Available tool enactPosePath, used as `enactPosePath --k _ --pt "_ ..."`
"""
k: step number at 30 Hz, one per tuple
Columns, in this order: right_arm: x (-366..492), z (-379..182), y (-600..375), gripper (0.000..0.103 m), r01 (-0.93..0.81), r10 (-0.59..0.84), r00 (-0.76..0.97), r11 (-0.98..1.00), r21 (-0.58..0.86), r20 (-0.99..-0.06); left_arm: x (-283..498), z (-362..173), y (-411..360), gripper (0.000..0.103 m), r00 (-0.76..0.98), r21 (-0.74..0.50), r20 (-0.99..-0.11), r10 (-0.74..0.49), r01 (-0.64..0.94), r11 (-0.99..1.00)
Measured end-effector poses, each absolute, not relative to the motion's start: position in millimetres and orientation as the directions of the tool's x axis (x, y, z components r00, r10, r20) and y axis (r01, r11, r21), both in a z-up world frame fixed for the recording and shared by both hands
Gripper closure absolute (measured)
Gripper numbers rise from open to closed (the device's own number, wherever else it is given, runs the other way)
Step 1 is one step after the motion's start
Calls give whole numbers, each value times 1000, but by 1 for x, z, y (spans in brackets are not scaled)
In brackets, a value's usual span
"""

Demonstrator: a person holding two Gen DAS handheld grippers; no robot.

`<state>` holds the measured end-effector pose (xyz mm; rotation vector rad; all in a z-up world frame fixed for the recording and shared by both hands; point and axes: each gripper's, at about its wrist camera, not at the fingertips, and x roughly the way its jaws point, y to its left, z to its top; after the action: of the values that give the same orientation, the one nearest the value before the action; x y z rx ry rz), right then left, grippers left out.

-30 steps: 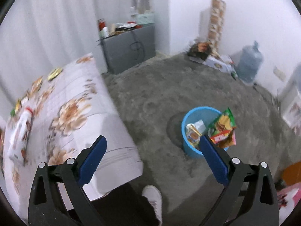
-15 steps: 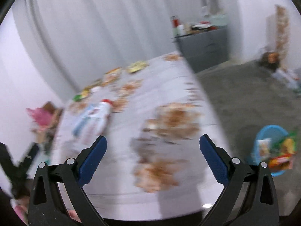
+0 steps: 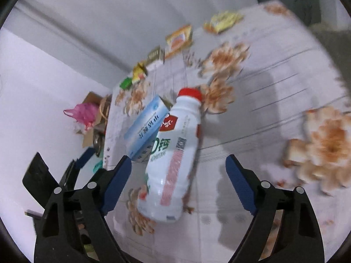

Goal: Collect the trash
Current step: 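Grasp the blue medicine box with the left tool while the right tool grasps the white bottle, then lift and carry the box and bottle toward the wastebasket with both tools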

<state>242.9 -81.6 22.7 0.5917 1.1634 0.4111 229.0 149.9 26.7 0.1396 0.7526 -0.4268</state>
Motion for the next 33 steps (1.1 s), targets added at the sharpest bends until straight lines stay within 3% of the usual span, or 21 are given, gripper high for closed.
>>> enactPosePath --k 5,11,23,26,33 --pt "260 9 -62 26 10 572 302 798 602 -763 264 12 150 6 586 -60 -724 -365 474 879" --pt "267 -5 -63 44 7 631 247 757 653 -735 297 -6 136 6 519 -82 -771 -368 493 866" --pt "219 -4 -136 45 39 618 289 755 654 -731 321 -34 103 6 480 11 -839 -255 484 875" --pt "201 -2 -154 45 53 595 308 768 638 -742 320 -36 101 14 476 -3 -841 -257 472 882" --pt "169 11 -167 45 10 476 370 857 516 -798 293 -32 94 17 462 -26 -854 -239 421 907"
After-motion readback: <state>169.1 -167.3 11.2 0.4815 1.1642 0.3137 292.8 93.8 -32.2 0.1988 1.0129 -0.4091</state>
